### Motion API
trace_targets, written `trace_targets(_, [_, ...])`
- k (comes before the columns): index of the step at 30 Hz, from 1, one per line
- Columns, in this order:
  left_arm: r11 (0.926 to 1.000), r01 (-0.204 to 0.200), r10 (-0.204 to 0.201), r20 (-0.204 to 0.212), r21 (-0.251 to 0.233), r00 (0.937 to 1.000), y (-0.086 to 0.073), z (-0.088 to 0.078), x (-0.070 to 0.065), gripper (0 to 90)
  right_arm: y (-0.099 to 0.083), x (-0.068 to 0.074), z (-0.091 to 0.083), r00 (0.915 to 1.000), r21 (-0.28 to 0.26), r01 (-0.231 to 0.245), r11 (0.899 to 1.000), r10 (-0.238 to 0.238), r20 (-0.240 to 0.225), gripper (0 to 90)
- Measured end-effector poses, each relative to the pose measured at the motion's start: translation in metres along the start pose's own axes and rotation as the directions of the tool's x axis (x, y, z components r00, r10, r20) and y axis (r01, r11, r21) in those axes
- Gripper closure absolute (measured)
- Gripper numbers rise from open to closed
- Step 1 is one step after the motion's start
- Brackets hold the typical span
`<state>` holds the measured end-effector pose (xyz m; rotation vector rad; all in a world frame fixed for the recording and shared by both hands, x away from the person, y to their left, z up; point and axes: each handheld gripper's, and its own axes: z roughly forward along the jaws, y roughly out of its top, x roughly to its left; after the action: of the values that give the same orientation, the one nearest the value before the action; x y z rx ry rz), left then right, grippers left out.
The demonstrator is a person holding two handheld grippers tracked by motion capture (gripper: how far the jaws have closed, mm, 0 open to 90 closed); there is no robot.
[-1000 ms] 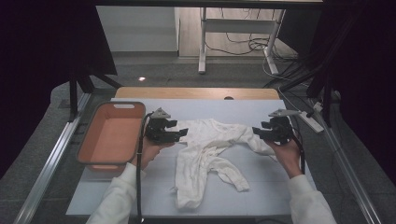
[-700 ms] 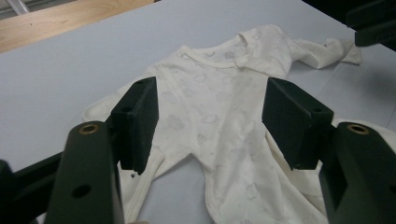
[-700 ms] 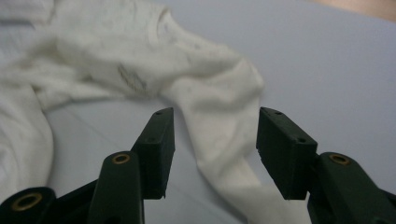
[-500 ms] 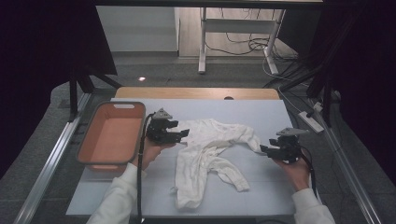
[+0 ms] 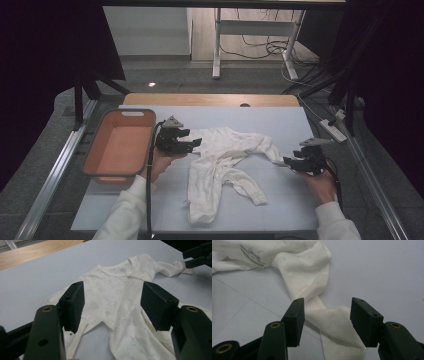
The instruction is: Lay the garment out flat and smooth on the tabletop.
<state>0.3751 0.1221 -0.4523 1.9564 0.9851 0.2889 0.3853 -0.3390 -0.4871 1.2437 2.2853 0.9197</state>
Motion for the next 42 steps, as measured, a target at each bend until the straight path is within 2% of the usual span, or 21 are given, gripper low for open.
trace_targets(8, [1.0000, 0.004, -0.004, -0.002, 0.001, 1.0000, -0.001, -0.001, 0.002, 36.2, -0.007, -0.008, 0.005, 0.9993, 0.044, -0.012, 0.999, 0.011, 0.036, 47.5])
trace_targets(10, [1.0000, 0.003, -0.003, -0.004, 0.001, 1.0000, -0.001, -0.001, 0.002, 36.2, -0.009, -0.010, 0.006, 0.9986, 0.067, -0.017, 0.998, 0.014, 0.052, 52.1])
trace_targets(13, [1.0000, 0.004, -0.004, -0.004, 0.001, 1.0000, -0.001, -0.001, 0.002, 36.2, -0.010, -0.011, 0.008, 0.9984, 0.083, -0.026, 0.996, 0.022, 0.052, 60.0])
trace_targets(17, [1.0000, 0.001, -0.001, -0.004, 0.004, 1.0000, -0.001, 0.000, 0.002, 36.2, -0.011, -0.009, 0.010, 0.9979, 0.106, 0.009, 0.994, -0.016, 0.063, 71.0])
trace_targets(20, [1.0000, -0.002, 0.002, -0.005, 0.006, 1.0000, -0.002, 0.000, 0.001, 36.2, -0.011, -0.006, 0.012, 0.9982, 0.110, 0.020, 0.994, -0.027, 0.055, 82.5])
trace_targets(22, [1.0000, -0.003, 0.003, -0.005, 0.006, 1.0000, -0.001, 0.000, 0.001, 36.1, -0.010, -0.006, 0.010, 0.9976, 0.109, 0.029, 0.994, -0.035, 0.060, 86.7])
trace_targets(30, [1.0000, 0.002, -0.002, -0.013, -0.005, 0.9999, -0.002, -0.002, 0.003, 36.1, -0.004, -0.020, -0.014, 0.9965, 0.024, -0.026, 0.999, 0.024, 0.080, 87.7])
trace_targets(35, [0.9999, 0.003, -0.003, -0.016, -0.013, 0.9999, -0.001, -0.005, 0.003, 36.2, -0.003, -0.033, -0.033, 0.9943, -0.031, -0.069, 0.997, 0.071, 0.079, 87.4])
trace_targets(40, [0.9999, -0.001, 0.000, -0.016, -0.014, 0.9999, -0.001, -0.005, 0.003, 36.2, -0.010, -0.046, -0.034, 0.9884, -0.025, -0.121, 0.992, 0.122, 0.089, 83.9])
trace_targets(42, [0.9999, -0.001, 0.000, -0.017, -0.014, 0.9999, -0.001, -0.005, 0.003, 36.1, -0.012, -0.049, -0.031, 0.9843, -0.018, -0.136, 0.991, 0.137, 0.111, 75.8])
